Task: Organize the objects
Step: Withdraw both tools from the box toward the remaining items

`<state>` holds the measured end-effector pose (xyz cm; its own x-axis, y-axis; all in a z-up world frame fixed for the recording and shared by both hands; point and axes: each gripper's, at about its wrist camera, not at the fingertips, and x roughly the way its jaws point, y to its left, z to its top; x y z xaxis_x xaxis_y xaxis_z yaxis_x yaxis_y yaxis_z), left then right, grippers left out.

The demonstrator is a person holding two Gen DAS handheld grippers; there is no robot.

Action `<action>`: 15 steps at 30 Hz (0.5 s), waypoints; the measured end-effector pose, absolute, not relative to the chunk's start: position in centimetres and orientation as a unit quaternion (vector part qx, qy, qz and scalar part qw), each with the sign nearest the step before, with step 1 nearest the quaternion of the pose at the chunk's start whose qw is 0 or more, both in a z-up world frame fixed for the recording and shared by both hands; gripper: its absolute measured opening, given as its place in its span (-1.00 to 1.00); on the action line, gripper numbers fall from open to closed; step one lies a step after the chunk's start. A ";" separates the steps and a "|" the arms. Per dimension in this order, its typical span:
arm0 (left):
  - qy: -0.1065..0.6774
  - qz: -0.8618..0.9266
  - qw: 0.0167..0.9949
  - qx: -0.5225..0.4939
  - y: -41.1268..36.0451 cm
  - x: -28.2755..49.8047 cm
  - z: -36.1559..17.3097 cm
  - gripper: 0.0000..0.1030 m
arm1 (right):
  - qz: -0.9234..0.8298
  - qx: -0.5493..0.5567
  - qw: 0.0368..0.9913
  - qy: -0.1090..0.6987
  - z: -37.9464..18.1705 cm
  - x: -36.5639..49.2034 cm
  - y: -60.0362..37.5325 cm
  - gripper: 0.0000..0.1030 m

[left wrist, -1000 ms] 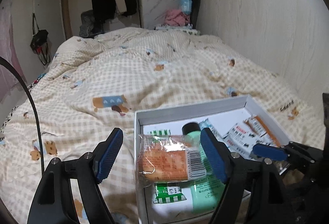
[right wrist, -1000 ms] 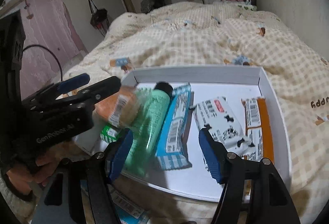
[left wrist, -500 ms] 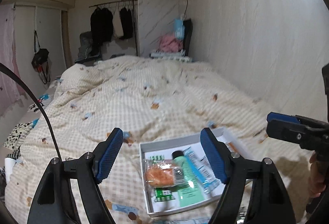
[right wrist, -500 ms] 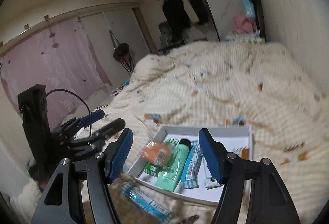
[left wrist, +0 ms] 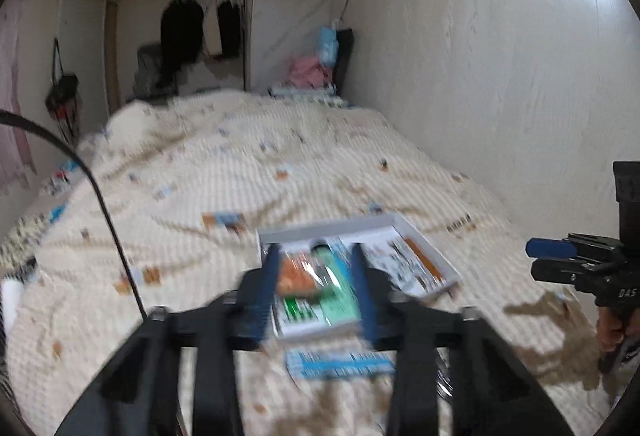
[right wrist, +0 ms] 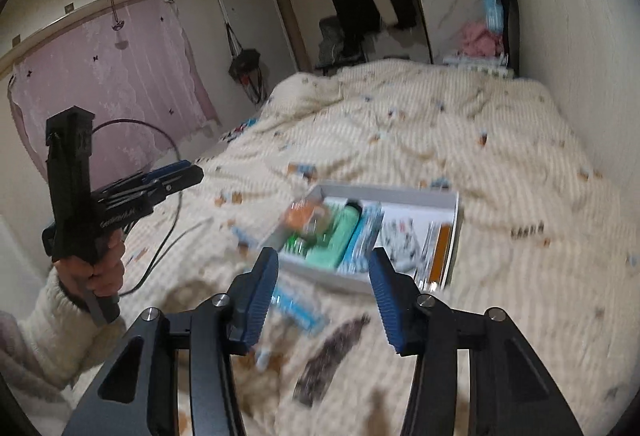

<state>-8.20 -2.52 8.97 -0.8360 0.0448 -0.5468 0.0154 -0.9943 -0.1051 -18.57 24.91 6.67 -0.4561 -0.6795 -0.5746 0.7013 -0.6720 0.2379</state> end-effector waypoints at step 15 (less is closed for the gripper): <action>-0.042 0.922 0.091 -0.373 1.7 -6.4 1.7 0.20 | -0.834 0.337 0.435 0.035 2.3 -15.3 24.4 0.00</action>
<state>-6.38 1.65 1.71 -0.7050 0.1982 -0.6810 -0.1359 -0.9801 -0.1446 -15.34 24.38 2.33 -0.3935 -0.7027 -0.5927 0.7495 -0.6186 0.2359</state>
